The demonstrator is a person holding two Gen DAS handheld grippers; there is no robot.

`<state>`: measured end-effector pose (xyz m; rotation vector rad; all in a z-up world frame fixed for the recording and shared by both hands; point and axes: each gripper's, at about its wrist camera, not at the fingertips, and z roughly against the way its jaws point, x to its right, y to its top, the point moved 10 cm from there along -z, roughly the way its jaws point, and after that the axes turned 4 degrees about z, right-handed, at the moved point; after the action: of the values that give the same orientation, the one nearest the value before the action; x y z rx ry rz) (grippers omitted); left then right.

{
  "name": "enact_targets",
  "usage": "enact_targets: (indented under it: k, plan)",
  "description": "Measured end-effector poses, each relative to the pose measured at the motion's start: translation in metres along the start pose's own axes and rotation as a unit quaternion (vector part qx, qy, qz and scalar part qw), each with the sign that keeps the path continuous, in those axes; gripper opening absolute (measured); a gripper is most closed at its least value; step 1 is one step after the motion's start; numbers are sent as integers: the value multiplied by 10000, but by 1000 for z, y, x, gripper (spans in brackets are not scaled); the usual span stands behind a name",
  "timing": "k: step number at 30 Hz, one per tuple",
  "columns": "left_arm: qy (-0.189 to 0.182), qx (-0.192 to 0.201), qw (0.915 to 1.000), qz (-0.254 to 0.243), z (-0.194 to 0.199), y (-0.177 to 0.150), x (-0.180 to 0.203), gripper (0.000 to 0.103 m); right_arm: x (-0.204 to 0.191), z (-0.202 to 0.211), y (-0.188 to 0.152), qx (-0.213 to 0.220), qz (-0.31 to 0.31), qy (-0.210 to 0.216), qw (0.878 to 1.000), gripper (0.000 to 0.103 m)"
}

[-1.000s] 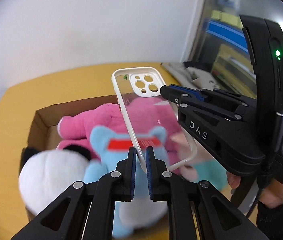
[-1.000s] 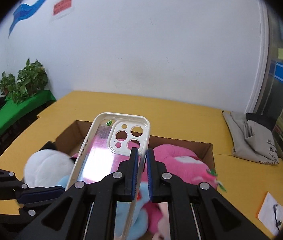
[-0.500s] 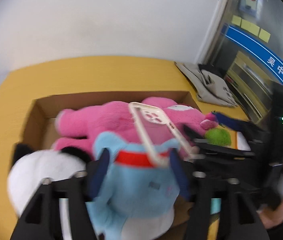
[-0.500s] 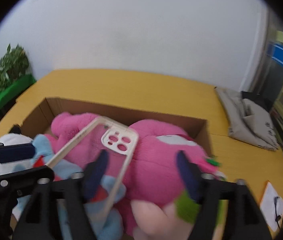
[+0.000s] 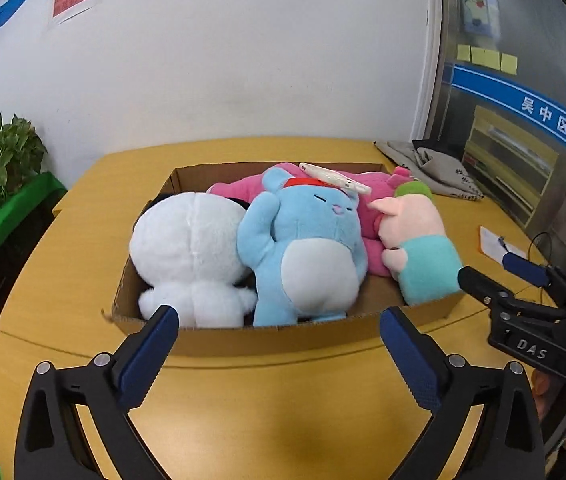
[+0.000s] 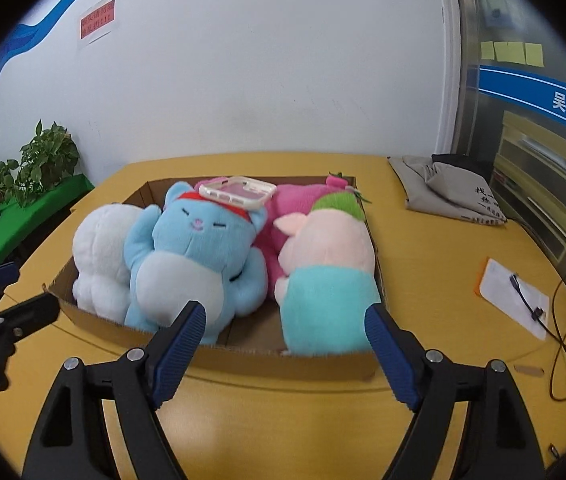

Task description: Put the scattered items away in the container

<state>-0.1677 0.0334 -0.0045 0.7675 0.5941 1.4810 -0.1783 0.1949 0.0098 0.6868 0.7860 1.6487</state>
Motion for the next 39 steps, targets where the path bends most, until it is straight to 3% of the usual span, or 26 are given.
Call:
enact_targets:
  k: [3,15,39]
  plan:
    - [163,112,9998,48,12,-7,-2,103,-6,12,-7,36,105,-85,9999,82]
    - [77,220,9995,234,34,-25,0,103,-22,51,-21,214,405,-151,9988,82]
    - [5,161,9996,227,31,-33,7,103,-26,43,-30,62,457,-190,9988,82]
